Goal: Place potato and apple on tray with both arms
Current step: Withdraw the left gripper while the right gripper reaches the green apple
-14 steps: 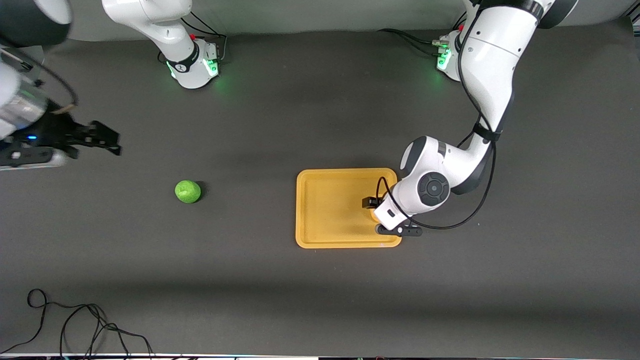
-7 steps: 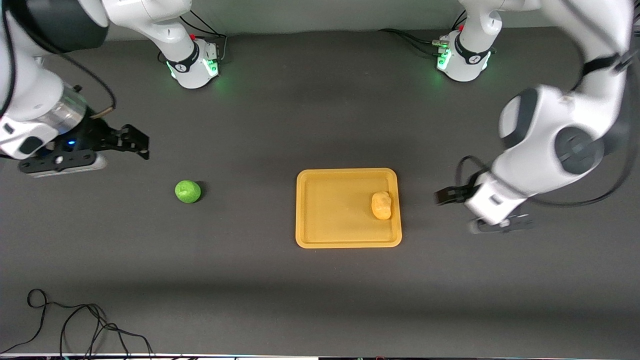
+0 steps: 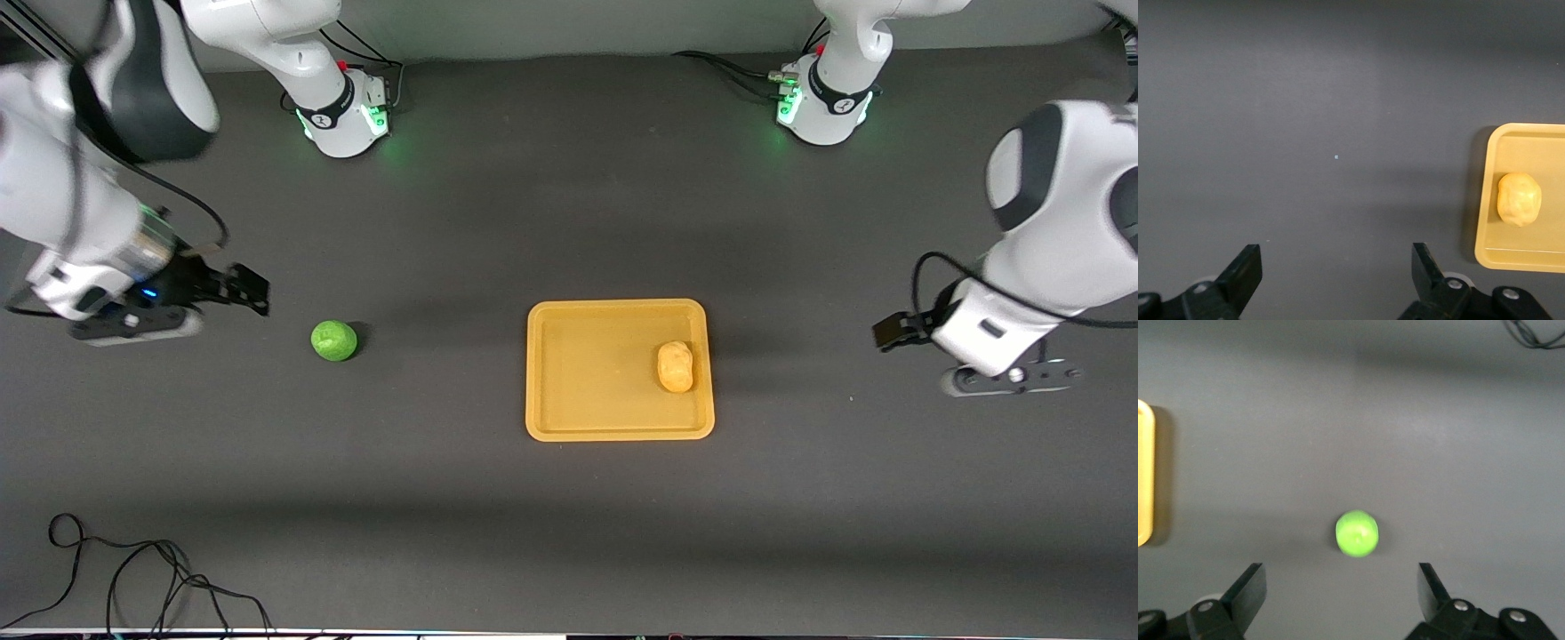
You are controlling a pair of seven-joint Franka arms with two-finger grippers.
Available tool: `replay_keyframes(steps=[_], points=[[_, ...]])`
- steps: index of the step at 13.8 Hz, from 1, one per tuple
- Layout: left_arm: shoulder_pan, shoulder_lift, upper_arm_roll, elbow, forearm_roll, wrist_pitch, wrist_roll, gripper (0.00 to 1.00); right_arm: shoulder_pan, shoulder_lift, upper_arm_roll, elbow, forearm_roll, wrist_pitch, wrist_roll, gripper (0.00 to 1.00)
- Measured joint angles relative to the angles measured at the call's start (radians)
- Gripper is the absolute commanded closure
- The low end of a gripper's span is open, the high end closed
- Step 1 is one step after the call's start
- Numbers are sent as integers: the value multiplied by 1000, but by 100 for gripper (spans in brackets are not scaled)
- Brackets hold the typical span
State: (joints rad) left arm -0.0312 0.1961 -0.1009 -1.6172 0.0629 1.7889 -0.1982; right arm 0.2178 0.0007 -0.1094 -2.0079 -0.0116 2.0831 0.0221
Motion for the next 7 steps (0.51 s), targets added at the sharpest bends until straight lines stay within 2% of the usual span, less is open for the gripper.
replay_keyframes(steps=[3, 7], points=[[25, -26, 0, -7, 0, -8, 16, 0, 1, 32, 0, -222, 0, 283, -16, 0], [35, -20, -1, -26, 0, 18, 24, 0, 0, 152, -17, -296, 0, 434, -54, 0]])
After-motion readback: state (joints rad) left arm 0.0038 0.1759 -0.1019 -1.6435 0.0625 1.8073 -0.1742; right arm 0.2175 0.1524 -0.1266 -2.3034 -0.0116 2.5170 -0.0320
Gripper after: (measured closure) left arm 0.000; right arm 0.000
